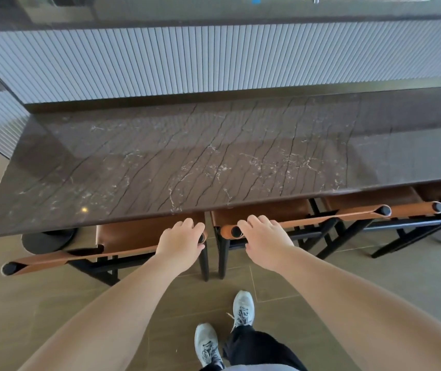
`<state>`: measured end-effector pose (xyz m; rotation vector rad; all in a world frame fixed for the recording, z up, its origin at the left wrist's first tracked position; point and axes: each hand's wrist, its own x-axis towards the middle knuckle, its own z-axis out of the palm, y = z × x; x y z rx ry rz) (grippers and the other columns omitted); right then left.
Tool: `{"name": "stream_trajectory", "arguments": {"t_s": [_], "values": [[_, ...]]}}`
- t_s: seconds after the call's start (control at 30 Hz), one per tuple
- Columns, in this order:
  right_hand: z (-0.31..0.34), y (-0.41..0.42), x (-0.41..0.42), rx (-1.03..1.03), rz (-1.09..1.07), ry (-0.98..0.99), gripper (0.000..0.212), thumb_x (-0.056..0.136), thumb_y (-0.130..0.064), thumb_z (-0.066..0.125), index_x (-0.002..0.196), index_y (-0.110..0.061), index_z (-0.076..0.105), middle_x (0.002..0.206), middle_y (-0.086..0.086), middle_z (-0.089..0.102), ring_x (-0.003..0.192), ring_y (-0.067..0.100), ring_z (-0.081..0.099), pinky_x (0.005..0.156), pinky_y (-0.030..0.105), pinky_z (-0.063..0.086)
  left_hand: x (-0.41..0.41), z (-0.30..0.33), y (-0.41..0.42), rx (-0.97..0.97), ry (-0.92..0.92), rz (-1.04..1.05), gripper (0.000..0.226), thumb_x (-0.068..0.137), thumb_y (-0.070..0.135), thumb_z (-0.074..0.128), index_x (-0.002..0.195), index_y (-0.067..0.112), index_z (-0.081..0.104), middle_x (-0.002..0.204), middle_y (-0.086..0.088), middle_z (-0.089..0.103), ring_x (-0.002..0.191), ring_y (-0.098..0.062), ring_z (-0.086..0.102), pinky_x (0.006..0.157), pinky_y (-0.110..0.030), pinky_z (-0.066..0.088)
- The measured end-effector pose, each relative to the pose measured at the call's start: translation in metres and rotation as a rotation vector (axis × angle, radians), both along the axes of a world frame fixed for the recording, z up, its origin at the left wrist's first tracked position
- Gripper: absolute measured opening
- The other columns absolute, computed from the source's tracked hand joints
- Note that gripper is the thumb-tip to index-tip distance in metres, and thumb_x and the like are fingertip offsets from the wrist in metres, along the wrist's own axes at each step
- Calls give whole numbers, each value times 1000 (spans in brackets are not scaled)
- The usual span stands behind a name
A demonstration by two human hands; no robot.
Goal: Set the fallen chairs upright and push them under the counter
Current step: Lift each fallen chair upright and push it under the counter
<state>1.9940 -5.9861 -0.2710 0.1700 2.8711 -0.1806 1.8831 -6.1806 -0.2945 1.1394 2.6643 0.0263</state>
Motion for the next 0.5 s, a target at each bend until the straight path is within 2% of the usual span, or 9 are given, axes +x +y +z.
{"name": "stream_trajectory", "arguments": {"t_s": [0.17, 0.3, 0.4, 0.5], "values": [[-4, 1, -21, -16, 67, -11, 37, 96, -25, 58, 129, -19, 44, 118, 4, 53, 111, 27, 50, 88, 39, 45, -11, 4, 1, -39, 13, -128, 30, 98, 36, 52, 123, 20, 53, 104, -3, 52, 85, -20, 50, 57, -31, 38], [-6, 1, -29, -21, 148, -30, 35, 98, -26, 56, 130, -17, 47, 118, 5, 52, 106, 27, 52, 73, 36, 46, -20, 8, -1, -45, 17, -200, 25, 98, 35, 53, 117, 19, 55, 101, -3, 51, 76, -18, 42, 56, -31, 37], [-8, 7, -31, -1, 218, -49, 34, 100, -30, 53, 130, -15, 48, 119, 4, 52, 105, 27, 52, 67, 35, 41, -20, 9, -1, -39, 34, -228, 29, 99, 37, 53, 120, 18, 55, 105, -4, 54, 79, -21, 51, 55, -31, 34], [-9, 10, -33, -10, 241, -72, 34, 101, -33, 49, 129, -14, 49, 121, 4, 53, 107, 27, 54, 73, 37, 46, -20, 8, 0, -8, 47, -234, 28, 97, 37, 55, 116, 16, 58, 102, -3, 56, 83, -22, 58, 56, -30, 32]]}}
